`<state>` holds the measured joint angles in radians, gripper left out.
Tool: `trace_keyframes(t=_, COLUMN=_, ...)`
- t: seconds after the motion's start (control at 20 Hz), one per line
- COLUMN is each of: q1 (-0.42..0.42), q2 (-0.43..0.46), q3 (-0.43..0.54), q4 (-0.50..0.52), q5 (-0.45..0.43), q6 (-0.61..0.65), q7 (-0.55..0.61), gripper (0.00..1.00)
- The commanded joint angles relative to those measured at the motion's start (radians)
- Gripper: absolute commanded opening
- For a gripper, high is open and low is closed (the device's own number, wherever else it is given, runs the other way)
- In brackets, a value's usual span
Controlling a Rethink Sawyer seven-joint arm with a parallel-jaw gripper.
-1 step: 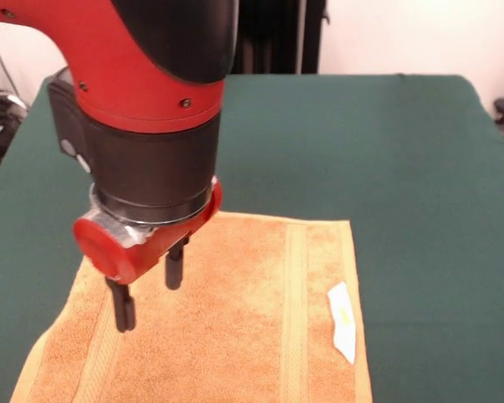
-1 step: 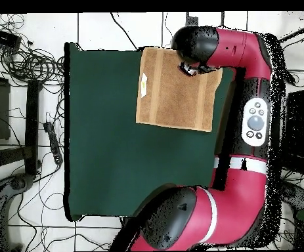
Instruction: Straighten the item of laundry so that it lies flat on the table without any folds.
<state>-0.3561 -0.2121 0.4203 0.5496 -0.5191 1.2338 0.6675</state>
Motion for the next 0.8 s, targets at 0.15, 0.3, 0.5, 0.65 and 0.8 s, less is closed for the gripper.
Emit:
trace_keyframes(t=0.15, q1=0.025, q2=-0.02, q3=-0.041, q4=0.262, q5=0.071, q6=-0.098, q7=0.294, gripper=1.0)
trace_keyframes(t=0.3, q1=0.03, q2=-0.026, q3=-0.056, q4=0.267, q5=0.084, q6=-0.099, q7=0.287, gripper=1.0)
trace_keyframes(t=0.5, q1=0.038, q2=-0.026, q3=-0.072, q4=0.274, q5=0.102, q6=-0.108, q7=0.293, gripper=1.0)
trace_keyframes(t=0.65, q1=0.034, q2=-0.04, q3=-0.085, q4=0.315, q5=0.13, q6=-0.154, q7=0.344, gripper=1.0)
trace_keyframes(t=0.8, q1=0.038, q2=-0.053, q3=-0.104, q4=0.36, q5=0.163, q6=-0.197, q7=0.436, gripper=1.0)
